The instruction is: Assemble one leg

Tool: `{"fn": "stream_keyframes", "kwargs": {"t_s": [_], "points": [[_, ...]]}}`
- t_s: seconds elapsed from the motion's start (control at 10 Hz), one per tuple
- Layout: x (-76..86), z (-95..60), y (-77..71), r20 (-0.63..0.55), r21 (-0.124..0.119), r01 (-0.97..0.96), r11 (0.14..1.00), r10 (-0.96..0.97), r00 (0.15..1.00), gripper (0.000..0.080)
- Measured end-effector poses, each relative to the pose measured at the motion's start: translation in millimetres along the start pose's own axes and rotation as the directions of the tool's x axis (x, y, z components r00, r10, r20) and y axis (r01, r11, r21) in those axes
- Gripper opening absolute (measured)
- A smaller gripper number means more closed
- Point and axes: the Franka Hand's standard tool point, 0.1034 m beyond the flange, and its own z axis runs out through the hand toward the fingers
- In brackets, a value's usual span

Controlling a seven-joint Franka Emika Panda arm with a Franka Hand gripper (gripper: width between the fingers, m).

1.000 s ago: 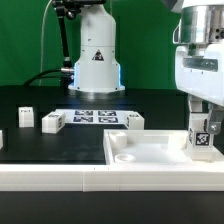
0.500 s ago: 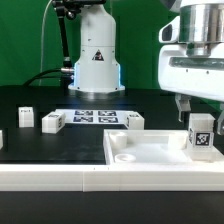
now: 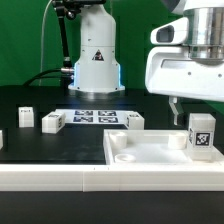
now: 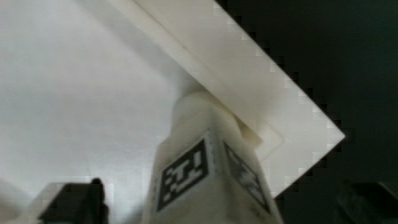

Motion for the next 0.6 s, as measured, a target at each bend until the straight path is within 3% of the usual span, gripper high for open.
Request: {"fn": "stream_keyframes", "kwargs": {"t_s": [0.4,0.6], "points": [[3.9,-1.6,0.2,-0.006,-0.003,0.277,0.961,-0.277,0.961,0.0649],[7.6,-4.7,-2.1,-0.015,-0.012,0.449,0.893,-0.449,0.893,0.0649]]}}
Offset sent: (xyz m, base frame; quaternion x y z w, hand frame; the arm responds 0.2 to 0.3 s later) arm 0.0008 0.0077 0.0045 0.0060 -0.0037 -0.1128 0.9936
